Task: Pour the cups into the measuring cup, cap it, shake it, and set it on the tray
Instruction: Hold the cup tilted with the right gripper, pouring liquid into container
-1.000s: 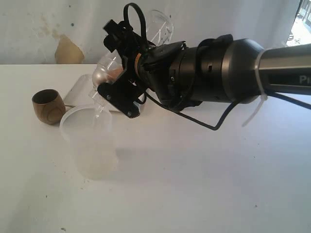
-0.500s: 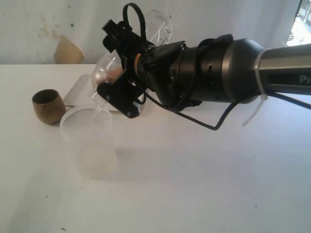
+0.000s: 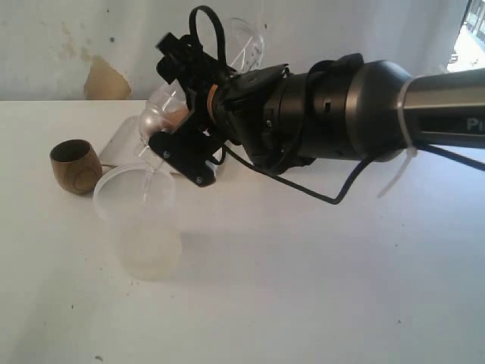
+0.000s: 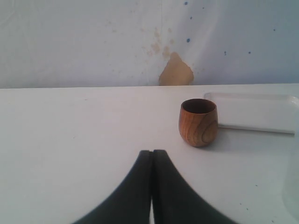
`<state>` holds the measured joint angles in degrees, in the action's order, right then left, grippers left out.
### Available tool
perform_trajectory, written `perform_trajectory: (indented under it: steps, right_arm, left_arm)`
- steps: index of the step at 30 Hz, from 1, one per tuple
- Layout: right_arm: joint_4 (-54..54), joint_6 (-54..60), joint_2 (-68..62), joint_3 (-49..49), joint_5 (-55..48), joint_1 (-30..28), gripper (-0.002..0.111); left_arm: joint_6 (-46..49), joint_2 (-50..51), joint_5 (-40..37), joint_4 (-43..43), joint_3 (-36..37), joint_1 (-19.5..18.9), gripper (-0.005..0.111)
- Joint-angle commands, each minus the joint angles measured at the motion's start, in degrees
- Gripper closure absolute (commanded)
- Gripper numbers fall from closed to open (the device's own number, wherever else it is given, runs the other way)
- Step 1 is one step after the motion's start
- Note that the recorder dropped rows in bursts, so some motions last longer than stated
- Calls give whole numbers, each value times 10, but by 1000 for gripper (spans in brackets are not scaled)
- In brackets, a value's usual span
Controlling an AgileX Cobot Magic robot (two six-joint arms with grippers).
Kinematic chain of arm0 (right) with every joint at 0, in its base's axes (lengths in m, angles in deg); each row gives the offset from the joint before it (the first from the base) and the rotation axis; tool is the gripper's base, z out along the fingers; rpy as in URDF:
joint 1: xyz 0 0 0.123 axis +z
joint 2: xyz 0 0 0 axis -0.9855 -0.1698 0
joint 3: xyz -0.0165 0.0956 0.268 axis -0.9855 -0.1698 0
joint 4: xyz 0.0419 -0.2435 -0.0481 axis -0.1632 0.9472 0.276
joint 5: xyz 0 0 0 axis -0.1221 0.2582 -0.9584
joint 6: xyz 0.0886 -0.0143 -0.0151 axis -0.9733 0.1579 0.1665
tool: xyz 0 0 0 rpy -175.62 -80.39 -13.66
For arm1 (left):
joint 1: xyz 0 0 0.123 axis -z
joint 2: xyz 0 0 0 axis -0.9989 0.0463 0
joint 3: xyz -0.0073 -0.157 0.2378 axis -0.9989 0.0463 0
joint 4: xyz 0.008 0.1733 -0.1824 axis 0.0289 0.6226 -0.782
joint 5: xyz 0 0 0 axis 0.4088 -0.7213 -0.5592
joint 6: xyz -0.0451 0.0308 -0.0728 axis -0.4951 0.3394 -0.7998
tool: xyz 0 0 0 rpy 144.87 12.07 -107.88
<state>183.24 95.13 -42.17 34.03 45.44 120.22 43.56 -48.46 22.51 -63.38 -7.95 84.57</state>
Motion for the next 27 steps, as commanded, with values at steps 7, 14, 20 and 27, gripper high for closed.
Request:
perform_trajectory:
  steps: [7, 14, 20, 27]
  right_arm:
    - [23, 2, 9, 7, 2, -1, 108]
    - [23, 44, 9, 7, -3, -1, 108]
    - [23, 45, 9, 7, -2, -1, 108]
    - [23, 45, 9, 7, -1, -1, 108]
  left_arm:
    - [-3, -3, 5, 1, 3, 1, 107]
    - [-3, -3, 5, 1, 3, 1, 107]
    - [-3, -3, 5, 1, 3, 1, 107]
    - [-3, -3, 5, 1, 3, 1, 107]
